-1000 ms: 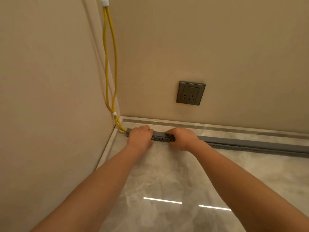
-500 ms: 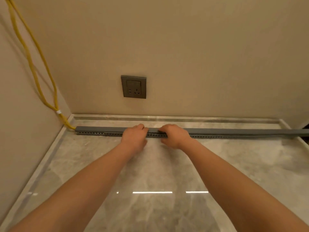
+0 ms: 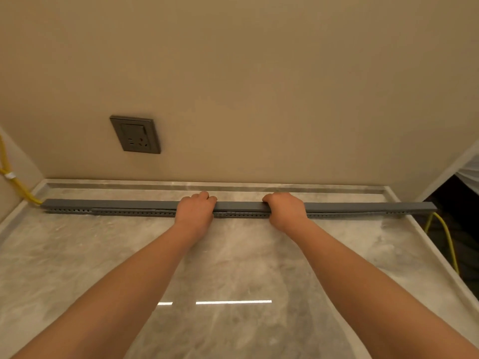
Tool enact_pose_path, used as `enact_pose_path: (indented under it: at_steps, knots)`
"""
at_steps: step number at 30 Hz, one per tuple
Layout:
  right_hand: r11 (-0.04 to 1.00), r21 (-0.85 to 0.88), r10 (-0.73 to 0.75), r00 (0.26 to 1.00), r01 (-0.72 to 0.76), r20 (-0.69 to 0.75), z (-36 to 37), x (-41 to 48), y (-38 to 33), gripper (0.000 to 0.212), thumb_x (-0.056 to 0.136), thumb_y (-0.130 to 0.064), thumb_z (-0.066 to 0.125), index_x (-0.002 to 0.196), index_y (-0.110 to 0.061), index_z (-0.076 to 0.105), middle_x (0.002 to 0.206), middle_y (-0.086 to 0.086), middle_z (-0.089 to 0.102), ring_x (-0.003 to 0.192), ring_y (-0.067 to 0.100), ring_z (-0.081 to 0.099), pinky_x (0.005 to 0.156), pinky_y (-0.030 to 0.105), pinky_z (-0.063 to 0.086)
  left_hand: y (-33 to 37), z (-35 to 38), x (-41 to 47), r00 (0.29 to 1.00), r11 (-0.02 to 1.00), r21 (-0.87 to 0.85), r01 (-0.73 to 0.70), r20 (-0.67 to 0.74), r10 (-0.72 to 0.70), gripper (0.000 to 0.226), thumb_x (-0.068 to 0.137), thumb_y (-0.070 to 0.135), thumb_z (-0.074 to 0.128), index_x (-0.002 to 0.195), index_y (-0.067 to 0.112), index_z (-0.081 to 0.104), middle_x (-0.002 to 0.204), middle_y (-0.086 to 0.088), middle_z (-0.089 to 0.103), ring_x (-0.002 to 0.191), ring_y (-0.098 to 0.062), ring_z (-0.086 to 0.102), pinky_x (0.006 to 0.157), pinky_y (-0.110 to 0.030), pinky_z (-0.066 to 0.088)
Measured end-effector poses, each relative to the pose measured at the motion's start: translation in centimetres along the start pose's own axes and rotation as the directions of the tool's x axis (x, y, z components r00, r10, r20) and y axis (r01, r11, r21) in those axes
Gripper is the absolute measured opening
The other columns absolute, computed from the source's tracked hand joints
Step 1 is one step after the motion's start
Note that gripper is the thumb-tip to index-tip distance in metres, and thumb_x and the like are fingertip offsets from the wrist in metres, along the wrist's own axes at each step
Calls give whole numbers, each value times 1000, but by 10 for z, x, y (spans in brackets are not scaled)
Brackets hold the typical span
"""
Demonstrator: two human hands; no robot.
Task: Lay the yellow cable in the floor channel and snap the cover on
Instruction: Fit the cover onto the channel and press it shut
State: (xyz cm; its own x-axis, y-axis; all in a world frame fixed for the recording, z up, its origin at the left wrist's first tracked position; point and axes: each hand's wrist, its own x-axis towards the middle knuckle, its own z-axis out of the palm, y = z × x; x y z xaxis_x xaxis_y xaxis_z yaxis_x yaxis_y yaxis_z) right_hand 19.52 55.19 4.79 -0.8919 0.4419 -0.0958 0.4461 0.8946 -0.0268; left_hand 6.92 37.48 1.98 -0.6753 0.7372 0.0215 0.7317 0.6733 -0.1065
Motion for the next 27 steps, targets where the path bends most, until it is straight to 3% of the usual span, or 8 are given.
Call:
enact_pose_path:
  at_steps: [11,16,21,27]
  knots:
    - [995,-97,-18,998,11,-66,1,10,38,31,79,9,51,95,-12,66,90,6,65,76,27,52,61,32,39,8,0,19,999,998,19,54,2,-54,28,94,24,54,121,23,56,117,0,58,106,-22,58,73,-34,46]
    - [993,-110,-62,995,52,-82,4,32,34,29,79,7,51,95,-11,68,96,8,67,90,31,63,64,31,40,-1,-2,29,996,995,32,91,16,-92,26,93,21,54,119,20,57,116,-2,58,106,-24,59,72,-34,48]
    - [990,-116,-87,992,75,-96,6,54,29,26,81,7,53,98,-8,67,102,11,63,92,34,64,63,34,41,-10,1,39,992,992,21,125,8,-125,31,91,18,58,122,20,55,116,-4,54,107,-25,56,71,-36,49]
    - [983,-155,-110,990,95,-90,7,63,32,27,82,7,54,102,-6,67,108,12,59,97,33,61,63,34,42,-12,2,54,992,992,-5,124,-9,-124,31,82,10,68,109,17,54,111,-5,50,102,-26,55,66,-38,48]
